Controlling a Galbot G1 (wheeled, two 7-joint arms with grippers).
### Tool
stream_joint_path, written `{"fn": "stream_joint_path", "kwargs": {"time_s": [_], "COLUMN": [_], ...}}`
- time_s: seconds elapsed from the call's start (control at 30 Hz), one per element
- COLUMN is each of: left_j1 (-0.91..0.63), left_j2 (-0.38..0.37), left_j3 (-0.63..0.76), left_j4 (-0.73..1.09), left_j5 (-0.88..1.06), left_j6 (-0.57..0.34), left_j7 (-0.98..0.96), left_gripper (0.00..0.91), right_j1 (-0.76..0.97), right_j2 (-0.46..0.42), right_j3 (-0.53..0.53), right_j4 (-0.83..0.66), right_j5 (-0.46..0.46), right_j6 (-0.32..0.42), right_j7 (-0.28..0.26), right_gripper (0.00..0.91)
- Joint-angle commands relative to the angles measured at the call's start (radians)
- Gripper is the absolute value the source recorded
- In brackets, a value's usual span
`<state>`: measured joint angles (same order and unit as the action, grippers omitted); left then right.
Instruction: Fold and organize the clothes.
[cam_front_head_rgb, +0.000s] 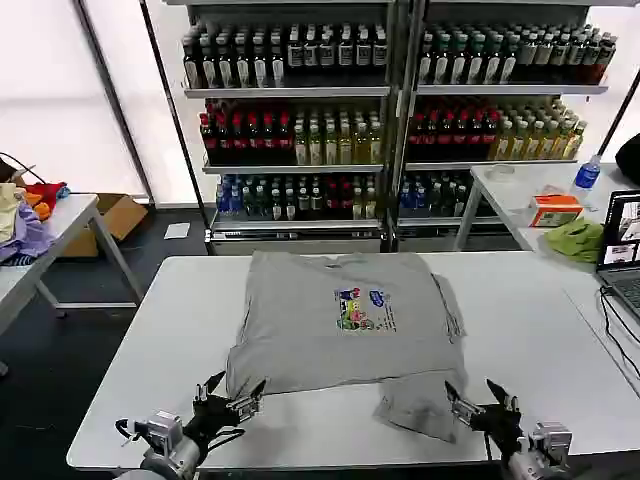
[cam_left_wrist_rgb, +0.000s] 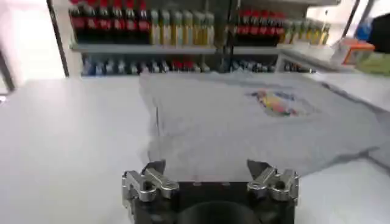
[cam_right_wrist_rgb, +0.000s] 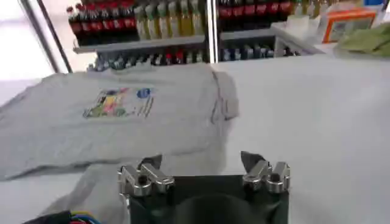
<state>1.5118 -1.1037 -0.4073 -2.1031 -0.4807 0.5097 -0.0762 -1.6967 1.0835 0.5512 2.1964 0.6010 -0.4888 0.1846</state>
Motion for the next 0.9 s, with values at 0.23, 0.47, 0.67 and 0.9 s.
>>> {"fn": "stream_joint_path", "kwargs": {"time_s": [0.23,0.47,0.67,0.9], "left_j1": [-0.060,-0.068,-0.070,-0.071], "left_j2": [0.008,-0.012,-0.022,-0.036], "left_j3": [0.035,0.037,0.041,0.045], "left_j4": [0.100,0.122,0.143,0.157], "left_j5": [-0.076,-0.074,-0.073,-0.073], "left_j6": [0.066,0.065,0.060,0.054], "left_j7": [-0.077,-0.073,-0.079,-0.091], "left_gripper": [0.796,0.050,0.010,0.010], "right_j1": [-0.043,-0.053,-0.060,-0.047], "right_j2": [0.006,0.010,0.006,0.005], "right_j3": [-0.069,-0.069,-0.062,-0.062], "right_j4": [0.015,-0.006,0.006,0.003], "right_j5": [-0.017,0.008,0.043,0.041], "right_j6": [-0.060,-0.018,0.020,0.039], "right_j7": [0.088,0.089,0.071,0.060], "right_gripper": [0.000,0.000,0.000,0.000]}}
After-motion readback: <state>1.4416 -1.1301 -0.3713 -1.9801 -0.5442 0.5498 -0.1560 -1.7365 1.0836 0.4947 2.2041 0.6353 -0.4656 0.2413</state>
